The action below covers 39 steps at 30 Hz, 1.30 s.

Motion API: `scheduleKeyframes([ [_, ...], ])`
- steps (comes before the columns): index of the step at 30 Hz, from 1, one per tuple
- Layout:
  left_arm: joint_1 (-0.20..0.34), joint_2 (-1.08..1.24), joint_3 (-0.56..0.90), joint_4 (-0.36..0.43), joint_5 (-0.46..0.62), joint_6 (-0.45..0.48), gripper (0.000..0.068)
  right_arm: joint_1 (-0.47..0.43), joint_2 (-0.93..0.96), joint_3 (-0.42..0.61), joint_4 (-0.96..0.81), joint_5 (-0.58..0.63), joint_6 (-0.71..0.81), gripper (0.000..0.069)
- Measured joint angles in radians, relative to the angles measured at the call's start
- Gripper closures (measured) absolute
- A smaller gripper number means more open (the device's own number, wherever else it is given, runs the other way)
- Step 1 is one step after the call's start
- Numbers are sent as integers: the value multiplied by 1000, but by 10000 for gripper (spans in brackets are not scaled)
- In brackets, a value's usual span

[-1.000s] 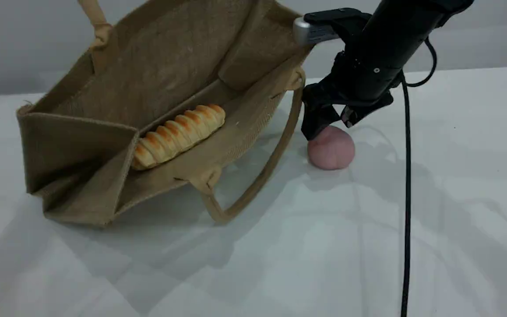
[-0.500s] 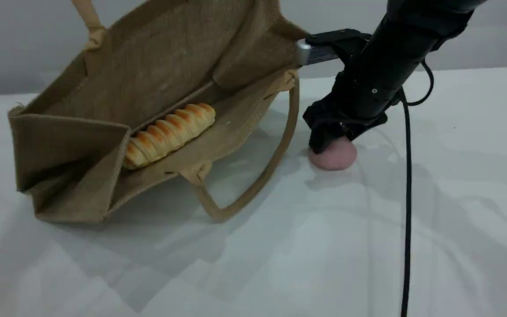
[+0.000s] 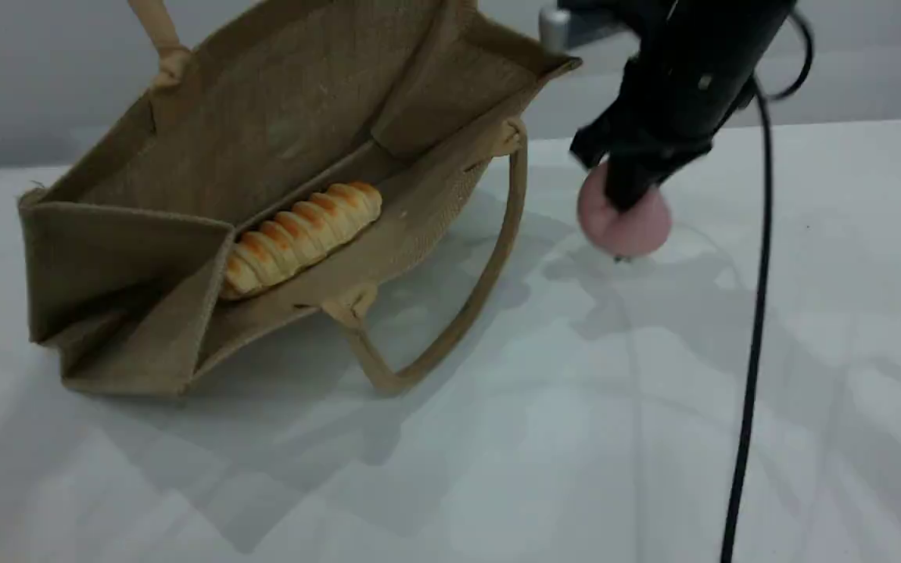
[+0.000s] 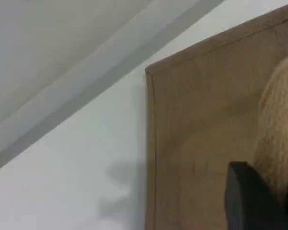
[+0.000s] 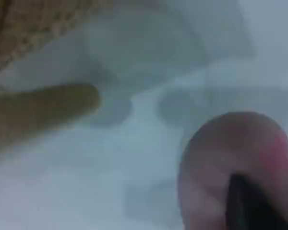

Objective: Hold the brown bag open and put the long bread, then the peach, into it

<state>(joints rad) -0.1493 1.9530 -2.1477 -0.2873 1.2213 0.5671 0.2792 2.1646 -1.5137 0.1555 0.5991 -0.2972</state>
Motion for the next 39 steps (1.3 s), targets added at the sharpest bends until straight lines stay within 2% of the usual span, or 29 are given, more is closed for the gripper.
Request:
scheduleKeyframes([
  [6,0,0,0,-3,0,-1,596,0,-113,10,-29,58,35,667],
  [10,0,0,0,-3,0,-1,596,1,-197,64,7,29,31,667],
  [17,0,0,0,-20,0,-1,596,27,-388,270,91,-140,-27,667],
  [22,-1,0,0,-30,0,-1,596,129,-493,447,179,-336,-176,667],
  [25,-1,0,0,-30,0,0,596,193,-473,498,198,-420,-237,667],
  [33,-3,0,0,-34,0,0,596,322,-378,478,195,-580,-260,667],
  [36,-2,0,0,-41,0,0,596,327,-332,427,195,-581,-259,667],
  [39,-2,0,0,-83,0,4,596,327,-274,355,194,-523,-260,667],
])
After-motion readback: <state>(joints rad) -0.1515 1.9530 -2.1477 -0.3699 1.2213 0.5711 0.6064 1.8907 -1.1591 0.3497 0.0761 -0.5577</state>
